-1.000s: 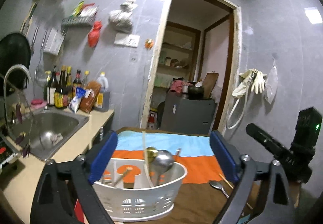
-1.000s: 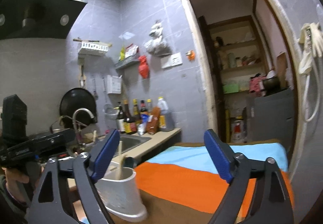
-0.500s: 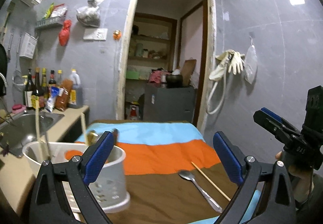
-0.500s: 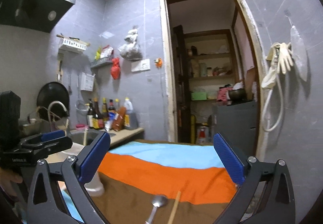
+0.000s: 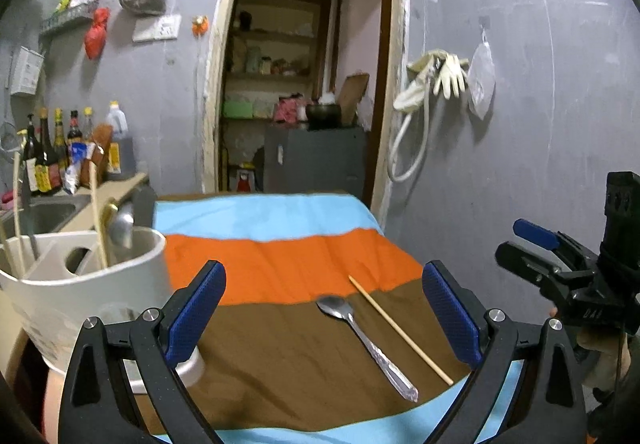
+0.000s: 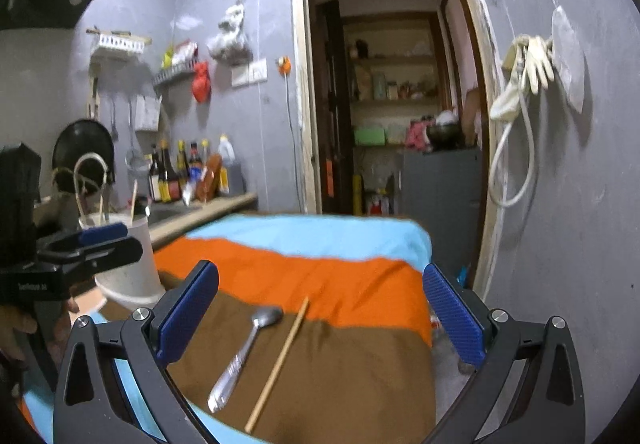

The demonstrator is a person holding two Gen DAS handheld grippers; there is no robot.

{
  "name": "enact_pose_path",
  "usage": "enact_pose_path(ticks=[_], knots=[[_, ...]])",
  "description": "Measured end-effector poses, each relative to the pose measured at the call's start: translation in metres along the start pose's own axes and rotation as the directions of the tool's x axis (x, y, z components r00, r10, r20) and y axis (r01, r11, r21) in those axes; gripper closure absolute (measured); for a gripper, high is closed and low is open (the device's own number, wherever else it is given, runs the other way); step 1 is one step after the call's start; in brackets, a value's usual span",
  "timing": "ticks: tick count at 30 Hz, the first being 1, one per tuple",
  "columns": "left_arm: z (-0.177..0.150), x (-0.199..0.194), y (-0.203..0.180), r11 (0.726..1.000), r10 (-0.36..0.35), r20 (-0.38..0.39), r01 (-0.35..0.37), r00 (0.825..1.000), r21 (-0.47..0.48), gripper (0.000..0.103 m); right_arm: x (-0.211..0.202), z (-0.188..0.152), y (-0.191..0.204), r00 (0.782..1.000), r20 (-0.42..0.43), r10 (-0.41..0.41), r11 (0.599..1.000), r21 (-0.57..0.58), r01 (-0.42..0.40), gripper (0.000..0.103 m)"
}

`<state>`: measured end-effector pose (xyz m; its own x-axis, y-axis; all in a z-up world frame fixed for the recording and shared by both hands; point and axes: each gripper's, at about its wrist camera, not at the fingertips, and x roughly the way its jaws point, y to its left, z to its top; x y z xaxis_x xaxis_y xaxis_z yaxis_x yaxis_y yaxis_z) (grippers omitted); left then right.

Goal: Organize utensils
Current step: 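Move the left tool toward the silver spoon while the right tool approaches the wooden chopstick, then grasp the wooden chopstick with the right tool while the left tool grasps the silver spoon handle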

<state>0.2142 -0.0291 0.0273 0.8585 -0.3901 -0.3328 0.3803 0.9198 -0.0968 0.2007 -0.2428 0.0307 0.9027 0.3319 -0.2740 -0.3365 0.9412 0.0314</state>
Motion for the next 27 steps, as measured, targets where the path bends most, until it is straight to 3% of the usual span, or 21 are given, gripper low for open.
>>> enact_pose_path(ticks=[8, 14, 19, 23, 27], knots=[[-0.01, 0.036, -0.001, 0.999, -0.047, -0.177, 0.043, 0.983, -0.026, 0.007, 0.025, -0.024, -0.007, 0.978, -0.208, 0.001, 1.0, 0.006, 0.001, 0.0], [-0.017, 0.071, 0.008, 0.997, -0.061, -0.337, 0.039, 0.939, -0.073, 0.007, 0.039, -0.033, -0.008, 0.951, -0.309, 0.033, 0.999, 0.015, -0.03, 0.004], [-0.023, 0.094, 0.023, 0.984, -0.126, -0.405, 0.063, 0.905, -0.166, 0.011, 0.053, -0.038, 0.004, 0.918, -0.391, 0.062, 0.996, -0.032, -0.08, 0.028], [-0.022, 0.106, 0.032, 0.972, -0.177, -0.439, 0.087, 0.881, -0.216, 0.031, 0.063, -0.044, 0.013, 0.887, -0.455, 0.079, 0.991, -0.062, -0.12, 0.042], [-0.024, 0.119, 0.035, 0.958, -0.229, -0.467, 0.114, 0.854, -0.262, 0.044, 0.071, -0.05, 0.019, 0.859, -0.504, 0.095, 0.986, -0.071, -0.151, 0.054]])
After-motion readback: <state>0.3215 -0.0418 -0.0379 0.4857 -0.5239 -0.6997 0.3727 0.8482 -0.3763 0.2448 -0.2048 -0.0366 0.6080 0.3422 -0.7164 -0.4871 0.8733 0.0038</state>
